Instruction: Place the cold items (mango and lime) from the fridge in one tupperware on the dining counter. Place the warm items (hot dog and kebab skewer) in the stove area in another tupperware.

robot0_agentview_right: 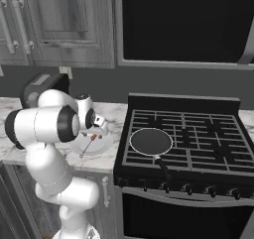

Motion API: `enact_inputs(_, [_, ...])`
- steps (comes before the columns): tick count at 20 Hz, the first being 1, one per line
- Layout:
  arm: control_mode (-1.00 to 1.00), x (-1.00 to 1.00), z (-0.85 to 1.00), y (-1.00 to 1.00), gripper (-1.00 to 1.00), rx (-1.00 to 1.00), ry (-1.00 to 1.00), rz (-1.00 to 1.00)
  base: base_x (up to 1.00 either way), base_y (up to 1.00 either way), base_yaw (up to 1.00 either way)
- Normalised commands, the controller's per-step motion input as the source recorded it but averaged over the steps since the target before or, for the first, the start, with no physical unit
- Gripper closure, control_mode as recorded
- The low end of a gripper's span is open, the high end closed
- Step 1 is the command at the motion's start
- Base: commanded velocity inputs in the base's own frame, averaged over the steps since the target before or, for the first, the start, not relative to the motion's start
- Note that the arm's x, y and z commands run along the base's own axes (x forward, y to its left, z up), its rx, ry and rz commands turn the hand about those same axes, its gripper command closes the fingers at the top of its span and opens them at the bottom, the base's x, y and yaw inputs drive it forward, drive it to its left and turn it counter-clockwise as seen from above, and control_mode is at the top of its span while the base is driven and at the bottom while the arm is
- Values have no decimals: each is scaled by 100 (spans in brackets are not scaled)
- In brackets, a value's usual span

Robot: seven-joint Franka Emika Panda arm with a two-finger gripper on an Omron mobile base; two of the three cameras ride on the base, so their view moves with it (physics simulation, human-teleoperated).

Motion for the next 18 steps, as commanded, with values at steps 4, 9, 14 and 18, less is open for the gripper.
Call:
enact_inputs(4, [-100, 0, -37, 1, -100, 0, 0, 0, 0, 0, 0])
enact_inputs(9, [-100, 0, -37, 0, -100, 0, 0, 0, 0, 0, 0])
enact_inputs(14, [-100, 0, -20, 0, -100, 0, 0, 0, 0, 0, 0])
enact_inputs(18, [-100, 0, -17, 0, 100, 0, 0, 0, 0, 0, 0])
